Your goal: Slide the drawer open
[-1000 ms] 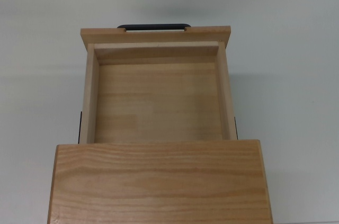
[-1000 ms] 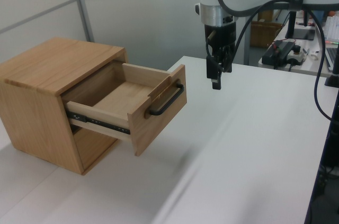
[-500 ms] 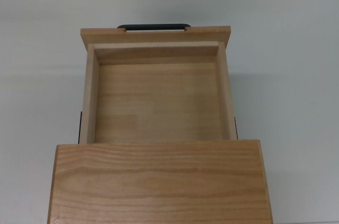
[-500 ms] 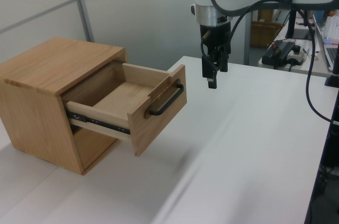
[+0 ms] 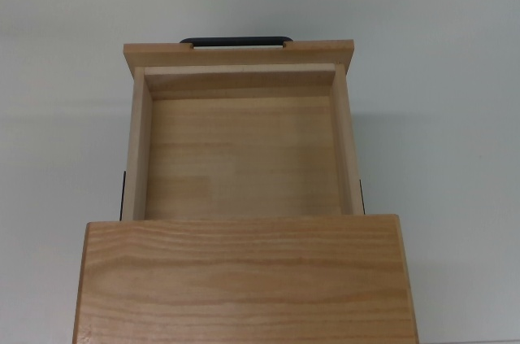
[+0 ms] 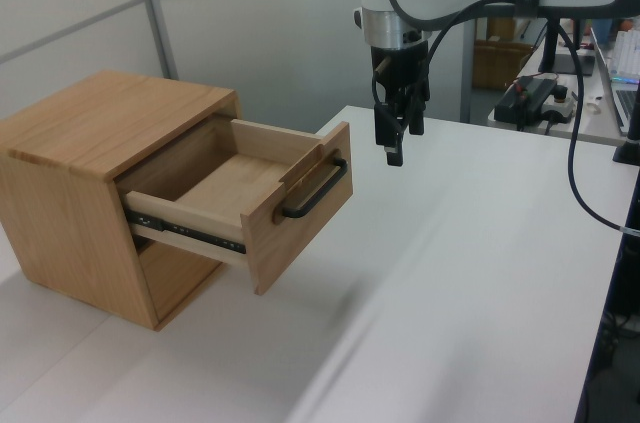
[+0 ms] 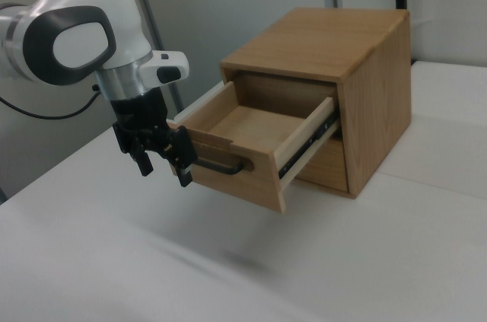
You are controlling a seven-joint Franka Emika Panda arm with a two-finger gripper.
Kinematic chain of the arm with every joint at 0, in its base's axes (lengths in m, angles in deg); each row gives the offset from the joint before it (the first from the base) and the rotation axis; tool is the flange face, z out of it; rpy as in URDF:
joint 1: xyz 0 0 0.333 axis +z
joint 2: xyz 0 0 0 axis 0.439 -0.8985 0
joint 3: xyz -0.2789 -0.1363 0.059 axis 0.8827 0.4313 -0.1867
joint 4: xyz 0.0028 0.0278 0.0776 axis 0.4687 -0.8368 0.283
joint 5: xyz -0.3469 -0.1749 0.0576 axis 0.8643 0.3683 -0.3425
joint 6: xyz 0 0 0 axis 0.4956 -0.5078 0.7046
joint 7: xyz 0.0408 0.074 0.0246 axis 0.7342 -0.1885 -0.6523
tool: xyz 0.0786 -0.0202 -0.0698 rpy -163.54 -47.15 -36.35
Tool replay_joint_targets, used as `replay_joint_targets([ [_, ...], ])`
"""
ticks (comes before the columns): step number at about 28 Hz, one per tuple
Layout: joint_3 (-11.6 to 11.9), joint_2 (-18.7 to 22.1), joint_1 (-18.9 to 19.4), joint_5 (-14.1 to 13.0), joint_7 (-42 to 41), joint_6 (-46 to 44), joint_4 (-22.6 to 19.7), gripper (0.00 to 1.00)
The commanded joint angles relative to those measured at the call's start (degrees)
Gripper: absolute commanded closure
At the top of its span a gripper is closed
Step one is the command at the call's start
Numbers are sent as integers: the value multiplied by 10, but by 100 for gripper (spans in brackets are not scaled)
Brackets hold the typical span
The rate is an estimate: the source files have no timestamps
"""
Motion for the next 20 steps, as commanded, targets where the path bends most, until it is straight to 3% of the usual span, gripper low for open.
replay_joint_targets([
  [1,7,-7,5,4,-16,-18,17,0],
  [20,7,-7,-2,1,-20,-19,19,0],
])
